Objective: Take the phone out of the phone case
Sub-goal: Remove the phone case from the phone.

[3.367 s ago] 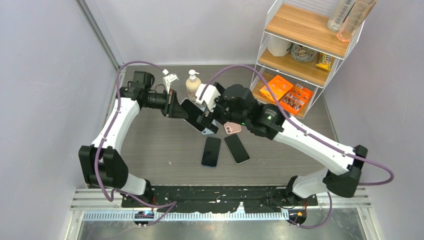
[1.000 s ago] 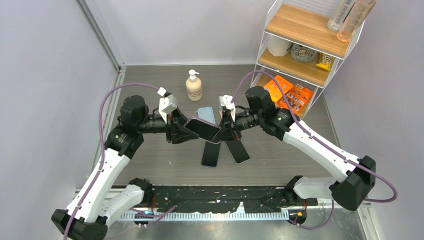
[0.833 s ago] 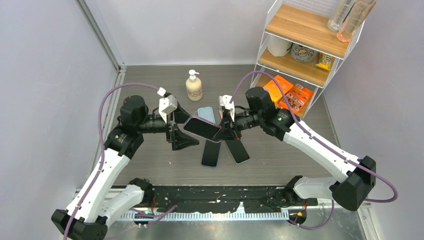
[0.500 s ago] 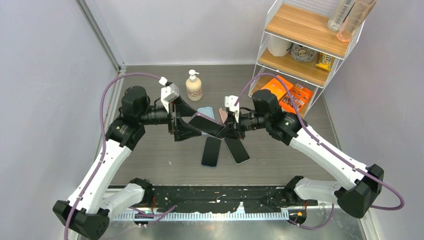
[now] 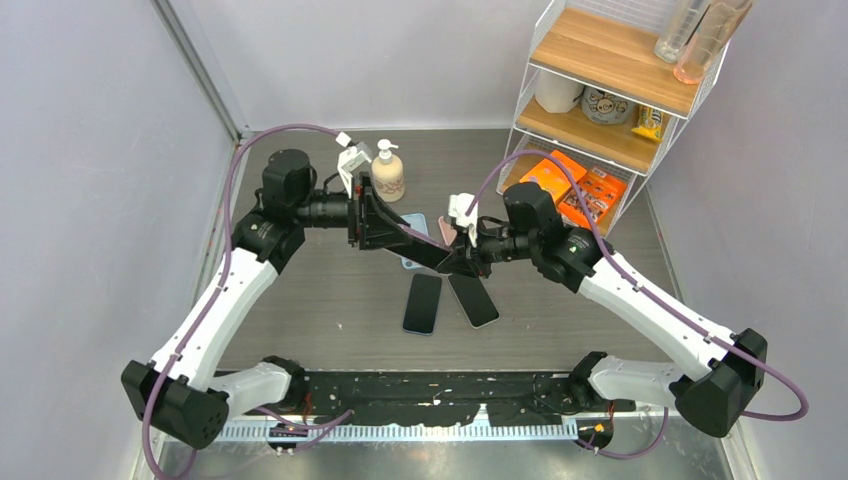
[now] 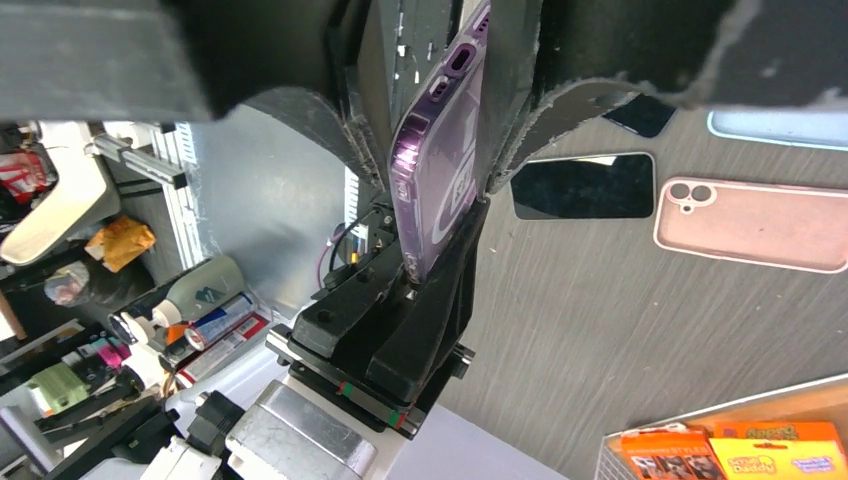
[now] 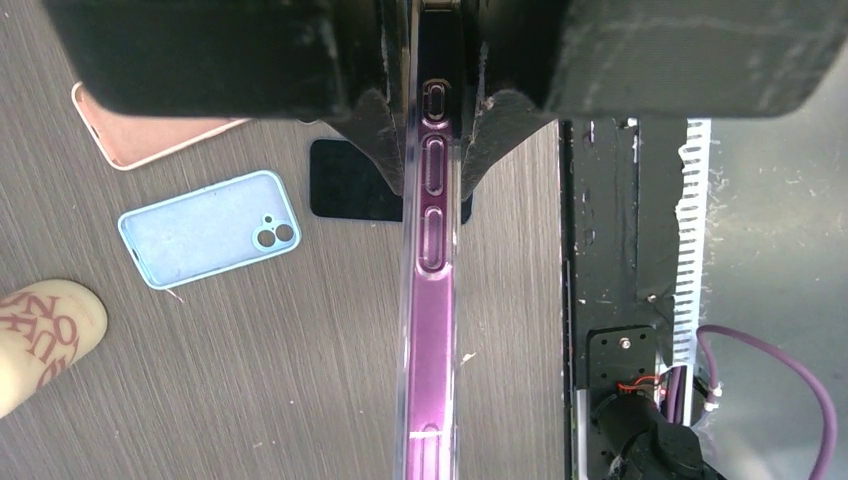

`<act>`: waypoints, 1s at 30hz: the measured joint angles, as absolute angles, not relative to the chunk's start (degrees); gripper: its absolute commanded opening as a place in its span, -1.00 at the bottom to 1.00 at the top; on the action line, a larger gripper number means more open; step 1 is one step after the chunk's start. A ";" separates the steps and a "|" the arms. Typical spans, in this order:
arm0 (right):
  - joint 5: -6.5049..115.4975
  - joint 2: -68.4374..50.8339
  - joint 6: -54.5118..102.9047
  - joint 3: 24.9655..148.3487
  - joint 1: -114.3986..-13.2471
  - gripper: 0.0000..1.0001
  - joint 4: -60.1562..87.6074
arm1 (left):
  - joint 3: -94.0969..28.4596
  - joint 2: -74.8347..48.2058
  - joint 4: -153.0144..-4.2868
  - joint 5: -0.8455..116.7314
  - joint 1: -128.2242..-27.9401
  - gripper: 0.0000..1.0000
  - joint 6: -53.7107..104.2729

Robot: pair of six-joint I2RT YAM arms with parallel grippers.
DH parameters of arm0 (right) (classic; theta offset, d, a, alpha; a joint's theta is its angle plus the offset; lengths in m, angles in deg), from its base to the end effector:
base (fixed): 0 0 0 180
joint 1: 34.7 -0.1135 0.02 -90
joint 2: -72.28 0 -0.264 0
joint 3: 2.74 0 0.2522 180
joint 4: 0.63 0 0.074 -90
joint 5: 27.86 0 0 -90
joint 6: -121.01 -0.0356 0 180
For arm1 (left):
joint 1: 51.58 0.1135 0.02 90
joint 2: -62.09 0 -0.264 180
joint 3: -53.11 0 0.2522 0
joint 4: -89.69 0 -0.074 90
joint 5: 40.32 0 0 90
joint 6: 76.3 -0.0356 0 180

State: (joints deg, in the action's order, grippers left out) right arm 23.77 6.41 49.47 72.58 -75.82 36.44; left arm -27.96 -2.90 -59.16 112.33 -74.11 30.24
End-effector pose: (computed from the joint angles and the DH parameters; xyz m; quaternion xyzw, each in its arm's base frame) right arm 0.1747 0.1818 0.3486 -0.5491 0.6166 0.3717 0.4244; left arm 0.2077 -0.1204 0.3991 0.3512 0.6606 -0.5626 0.3517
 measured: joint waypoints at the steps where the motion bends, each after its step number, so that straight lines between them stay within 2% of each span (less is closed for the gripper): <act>1: 23.92 6.41 49.58 72.54 -75.82 -0.90 36.44 | -27.96 -3.36 -59.25 112.60 -74.13 -0.33 30.56; 6: 24.14 6.44 49.51 72.32 -75.80 -0.90 37.16 | -27.96 -5.06 -61.65 115.22 -74.24 -0.61 32.27; 12: 26.06 6.61 49.99 72.21 -75.89 -0.90 37.10 | -27.52 -7.12 -67.25 116.92 -74.22 -0.79 38.50; 15: 27.70 6.81 50.41 72.04 -75.99 -0.90 37.23 | -26.27 -7.62 -71.03 117.21 -74.13 -1.00 41.97; 30: 36.12 6.41 50.80 71.80 -76.74 -0.89 40.53 | -22.34 -11.31 -77.34 114.32 -74.04 -1.00 52.40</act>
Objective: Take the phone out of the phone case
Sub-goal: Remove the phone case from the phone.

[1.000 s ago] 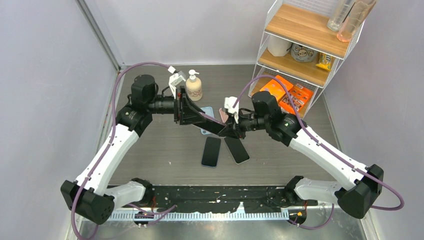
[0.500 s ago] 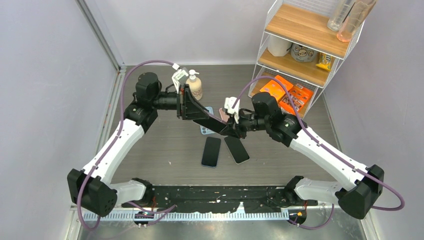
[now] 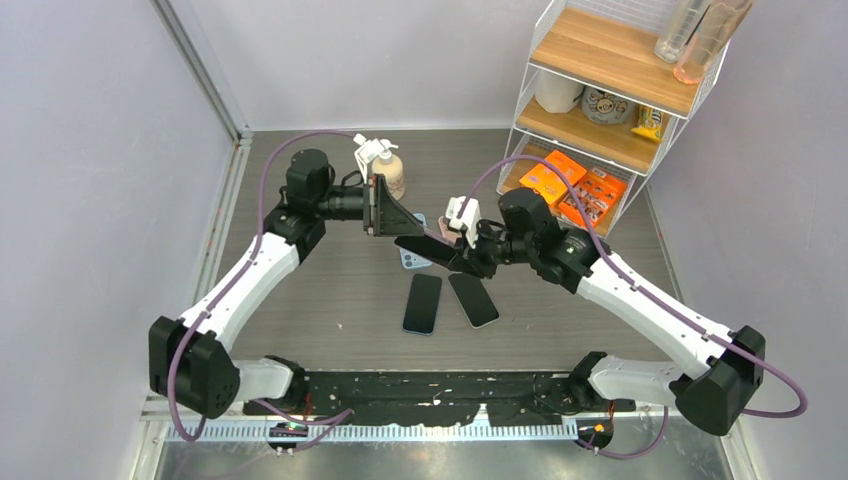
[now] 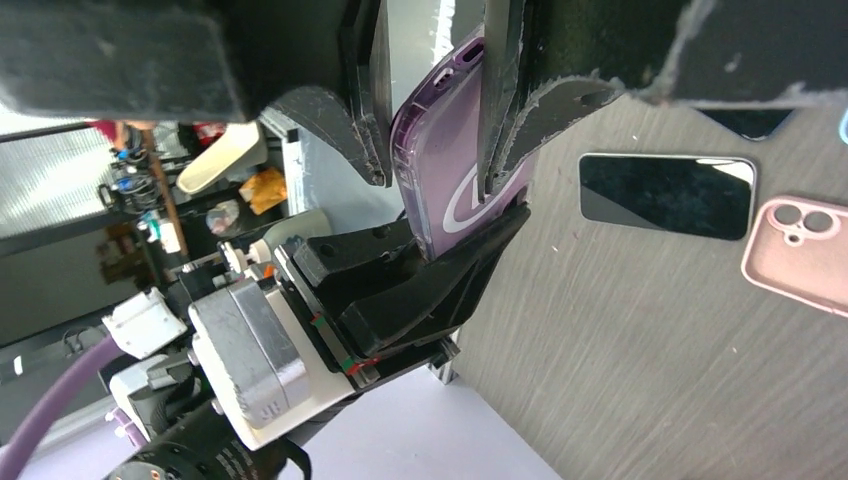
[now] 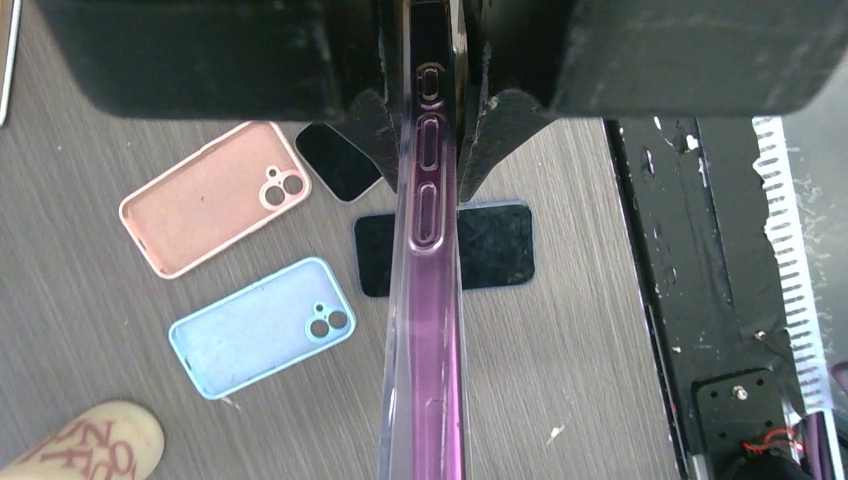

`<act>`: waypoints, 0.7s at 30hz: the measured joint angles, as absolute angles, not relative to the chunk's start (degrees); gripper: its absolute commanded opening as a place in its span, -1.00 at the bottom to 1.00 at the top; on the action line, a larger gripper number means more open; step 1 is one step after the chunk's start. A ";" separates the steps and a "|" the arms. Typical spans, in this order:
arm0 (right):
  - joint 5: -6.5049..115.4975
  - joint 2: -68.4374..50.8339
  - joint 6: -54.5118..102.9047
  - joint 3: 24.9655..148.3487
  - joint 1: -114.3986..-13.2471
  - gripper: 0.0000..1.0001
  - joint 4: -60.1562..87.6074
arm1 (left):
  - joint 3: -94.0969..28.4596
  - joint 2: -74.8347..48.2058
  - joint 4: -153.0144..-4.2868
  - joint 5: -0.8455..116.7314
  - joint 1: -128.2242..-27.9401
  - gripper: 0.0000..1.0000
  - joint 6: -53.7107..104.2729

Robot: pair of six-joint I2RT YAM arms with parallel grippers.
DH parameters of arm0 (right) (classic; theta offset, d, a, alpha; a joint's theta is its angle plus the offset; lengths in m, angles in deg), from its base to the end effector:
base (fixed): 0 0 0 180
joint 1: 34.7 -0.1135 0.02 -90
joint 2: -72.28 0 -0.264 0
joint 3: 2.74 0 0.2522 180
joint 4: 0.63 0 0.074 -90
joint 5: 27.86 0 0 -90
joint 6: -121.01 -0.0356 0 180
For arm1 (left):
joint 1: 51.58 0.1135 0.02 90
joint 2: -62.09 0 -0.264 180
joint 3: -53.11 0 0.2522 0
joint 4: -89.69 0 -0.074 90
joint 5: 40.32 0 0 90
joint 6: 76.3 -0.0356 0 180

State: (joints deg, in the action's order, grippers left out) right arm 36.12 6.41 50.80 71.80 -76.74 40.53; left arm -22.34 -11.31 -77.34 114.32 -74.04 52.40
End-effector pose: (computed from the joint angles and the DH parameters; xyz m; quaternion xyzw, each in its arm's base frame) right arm 0.1758 0.1795 0.3355 -0.5318 0.6772 0.2841 0.4218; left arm 0.2504 -0.1383 0.3586 0.2449 0.6932 -0.6287 0.2534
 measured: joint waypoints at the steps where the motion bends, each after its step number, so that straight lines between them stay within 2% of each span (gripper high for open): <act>1: 36.62 6.24 50.82 71.80 -76.74 -0.89 41.07 | -21.88 -11.75 -77.69 114.19 -74.04 -1.00 53.27; 21: 45.06 3.62 55.22 71.86 -77.61 -0.89 48.09 | -18.43 -18.72 -77.54 109.67 -75.22 -1.00 64.27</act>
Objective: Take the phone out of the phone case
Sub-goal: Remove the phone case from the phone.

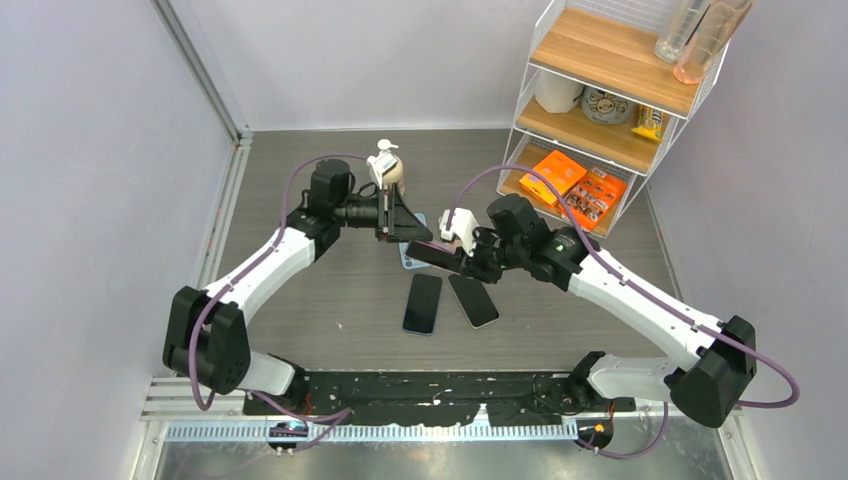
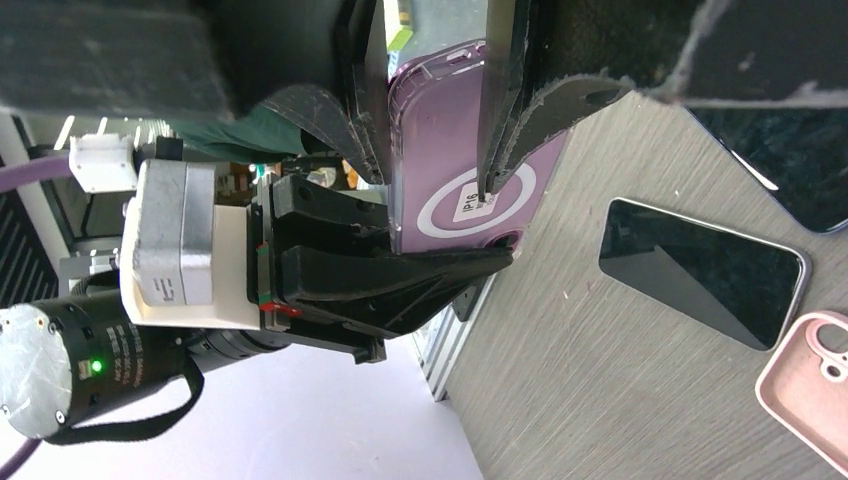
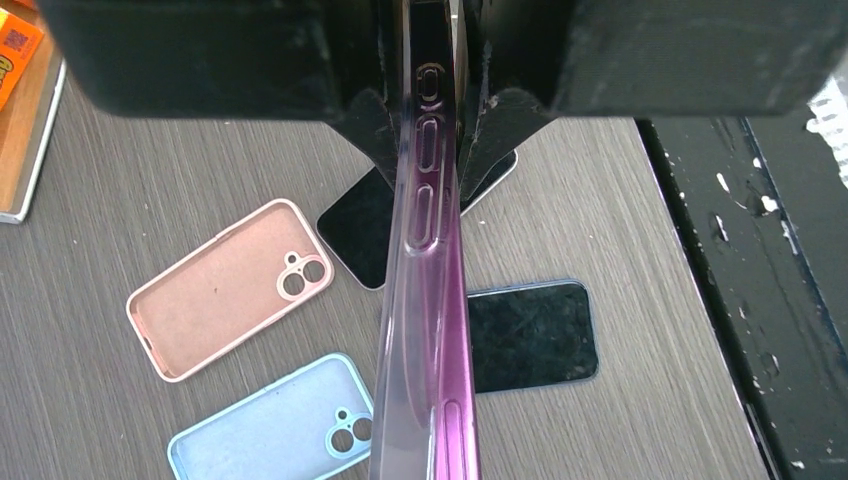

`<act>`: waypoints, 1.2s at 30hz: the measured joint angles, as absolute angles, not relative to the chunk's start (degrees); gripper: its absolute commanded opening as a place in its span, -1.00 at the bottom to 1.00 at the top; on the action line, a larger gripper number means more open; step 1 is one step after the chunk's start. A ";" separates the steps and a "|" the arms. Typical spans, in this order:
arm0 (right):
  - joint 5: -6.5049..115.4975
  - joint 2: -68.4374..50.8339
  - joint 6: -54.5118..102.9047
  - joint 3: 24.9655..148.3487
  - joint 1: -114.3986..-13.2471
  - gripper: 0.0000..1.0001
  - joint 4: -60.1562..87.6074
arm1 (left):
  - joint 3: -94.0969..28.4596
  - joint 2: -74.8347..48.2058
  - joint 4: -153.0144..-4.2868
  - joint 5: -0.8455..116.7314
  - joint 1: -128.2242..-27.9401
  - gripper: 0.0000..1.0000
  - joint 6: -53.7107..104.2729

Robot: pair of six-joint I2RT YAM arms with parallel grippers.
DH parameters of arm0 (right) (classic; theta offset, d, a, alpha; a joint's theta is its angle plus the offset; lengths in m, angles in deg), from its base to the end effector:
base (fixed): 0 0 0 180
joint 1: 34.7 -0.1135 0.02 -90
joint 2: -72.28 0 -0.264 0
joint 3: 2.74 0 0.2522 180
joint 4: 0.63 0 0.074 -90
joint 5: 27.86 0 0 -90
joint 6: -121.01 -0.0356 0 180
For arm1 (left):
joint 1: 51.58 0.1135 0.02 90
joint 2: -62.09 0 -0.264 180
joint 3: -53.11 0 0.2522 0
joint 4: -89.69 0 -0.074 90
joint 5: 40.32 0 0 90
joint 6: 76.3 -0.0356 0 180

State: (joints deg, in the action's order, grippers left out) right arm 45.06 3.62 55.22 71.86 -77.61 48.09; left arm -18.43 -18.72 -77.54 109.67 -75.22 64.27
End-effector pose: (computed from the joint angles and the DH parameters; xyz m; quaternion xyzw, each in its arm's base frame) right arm 0.1790 0.1806 0.3121 -0.5505 0.7222 0.1986 0.3687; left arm 0.2733 -0.1533 0.2990 0.1045 0.7635 -0.6226 0.1360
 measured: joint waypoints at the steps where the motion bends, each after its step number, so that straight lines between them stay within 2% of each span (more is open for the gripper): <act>1: 45.41 3.62 55.52 71.86 -77.70 -0.89 48.40 | -18.32 -18.99 -77.56 109.38 -75.33 -1.00 64.79; 15: 48.36 3.31 58.58 72.52 -78.01 -0.89 50.14 | -18.73 -19.73 -76.71 106.74 -76.16 -1.00 65.21; 17: 48.58 3.31 59.15 72.54 -78.01 -0.90 49.90 | -19.85 -19.73 -75.05 106.37 -76.23 -0.80 63.02; 21: 48.60 3.38 59.83 72.54 -77.92 -0.90 48.51 | -23.37 -19.66 -70.33 106.17 -76.16 0.12 56.57; 26: 47.24 4.93 60.99 72.54 -76.74 -0.89 44.68 | -27.11 -17.68 -61.89 104.88 -74.74 0.93 43.74; 28: 45.78 6.13 61.14 72.52 -75.58 -0.90 43.87 | -28.46 -15.58 -57.65 104.60 -73.45 0.99 37.25; 36: 37.19 7.90 62.30 72.54 -72.08 -0.89 46.08 | -31.94 -4.01 -50.46 106.39 -63.72 0.99 21.71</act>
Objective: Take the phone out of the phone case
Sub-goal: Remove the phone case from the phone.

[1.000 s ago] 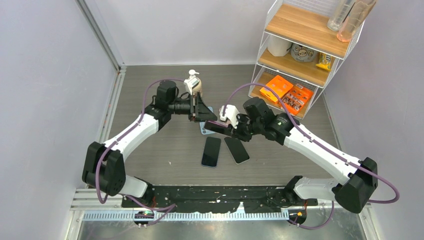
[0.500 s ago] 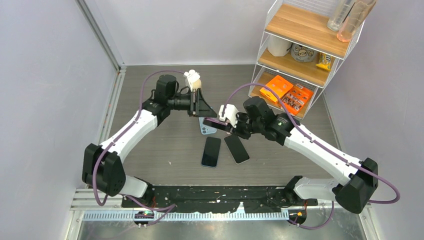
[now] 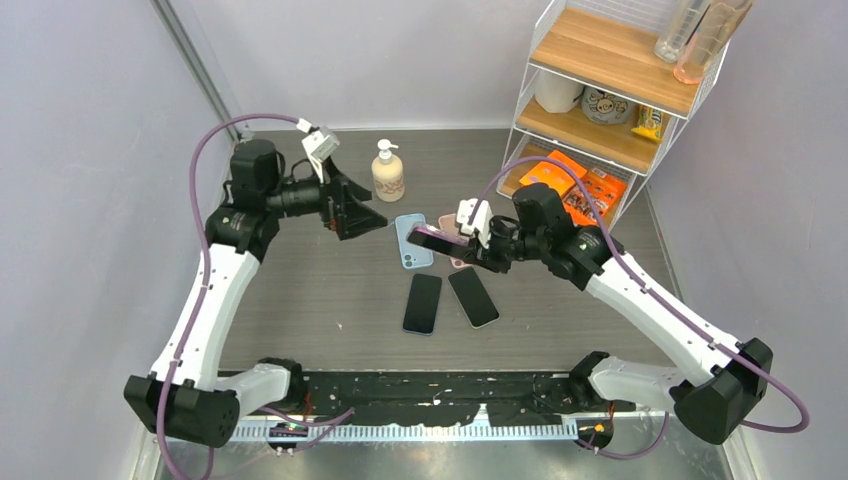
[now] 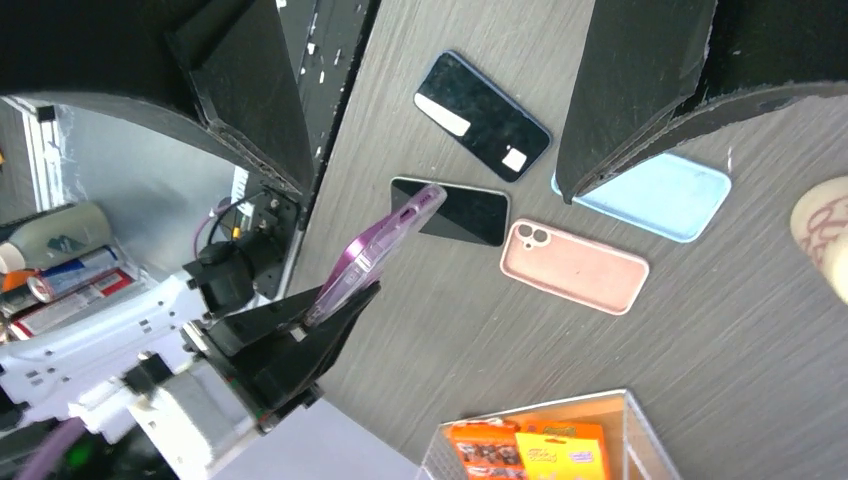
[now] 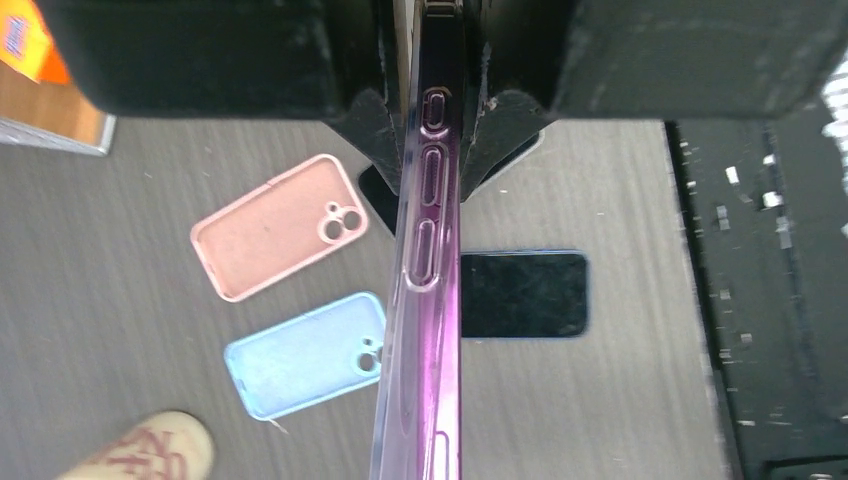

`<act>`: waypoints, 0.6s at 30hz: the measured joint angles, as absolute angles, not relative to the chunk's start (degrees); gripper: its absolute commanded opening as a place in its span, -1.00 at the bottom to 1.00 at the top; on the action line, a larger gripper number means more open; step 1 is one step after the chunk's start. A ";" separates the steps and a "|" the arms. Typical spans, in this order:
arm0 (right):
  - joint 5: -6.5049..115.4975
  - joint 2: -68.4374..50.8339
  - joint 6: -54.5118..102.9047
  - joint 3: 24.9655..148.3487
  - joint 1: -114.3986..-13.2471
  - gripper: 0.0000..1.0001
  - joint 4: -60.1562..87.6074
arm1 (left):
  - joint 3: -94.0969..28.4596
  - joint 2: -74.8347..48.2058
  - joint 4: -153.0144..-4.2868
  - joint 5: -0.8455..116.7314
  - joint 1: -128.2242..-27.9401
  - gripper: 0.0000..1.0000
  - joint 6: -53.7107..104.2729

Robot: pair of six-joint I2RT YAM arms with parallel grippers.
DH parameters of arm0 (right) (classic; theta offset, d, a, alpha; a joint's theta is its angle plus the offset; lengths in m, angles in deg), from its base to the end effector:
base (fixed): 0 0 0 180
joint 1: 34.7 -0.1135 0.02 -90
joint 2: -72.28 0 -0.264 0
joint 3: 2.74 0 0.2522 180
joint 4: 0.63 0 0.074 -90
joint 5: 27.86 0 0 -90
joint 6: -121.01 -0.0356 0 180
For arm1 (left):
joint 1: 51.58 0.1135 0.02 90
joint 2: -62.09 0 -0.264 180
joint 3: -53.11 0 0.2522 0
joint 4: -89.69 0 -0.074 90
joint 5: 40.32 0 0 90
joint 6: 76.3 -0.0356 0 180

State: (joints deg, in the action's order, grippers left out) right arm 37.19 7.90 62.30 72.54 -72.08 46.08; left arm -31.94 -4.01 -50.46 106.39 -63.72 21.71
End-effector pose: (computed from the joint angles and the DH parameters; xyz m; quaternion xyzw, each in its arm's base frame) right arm 0.1813 0.1574 0.3371 -0.5715 0.6623 0.2157 0.4339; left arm 0.2274 -0.0793 0.4034 0.2953 0.7146 -0.4724 0.4230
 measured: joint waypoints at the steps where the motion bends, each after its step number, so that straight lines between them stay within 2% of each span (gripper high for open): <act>1: 35.29 7.90 62.41 72.54 -71.65 -0.89 46.71 | -32.44 -3.60 -49.37 107.35 -63.16 0.99 20.42; 6: 25.25 7.86 62.58 74.75 -69.96 -0.89 51.48 | -33.86 -3.45 -42.11 113.36 -65.06 0.97 10.37; 13: 11.72 7.24 60.99 79.91 -68.61 -0.90 52.99 | -26.41 2.02 -40.95 114.85 -72.31 0.66 0.82; 18: 6.63 6.76 59.41 80.19 -67.71 -0.90 53.14 | -24.74 3.29 -42.64 114.65 -75.31 0.44 -0.84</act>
State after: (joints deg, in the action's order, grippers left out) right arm 6.63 6.76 59.41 80.19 -67.71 53.14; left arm -24.74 3.29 -42.64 114.65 -75.31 -0.84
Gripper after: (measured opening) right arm 0.215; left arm 0.761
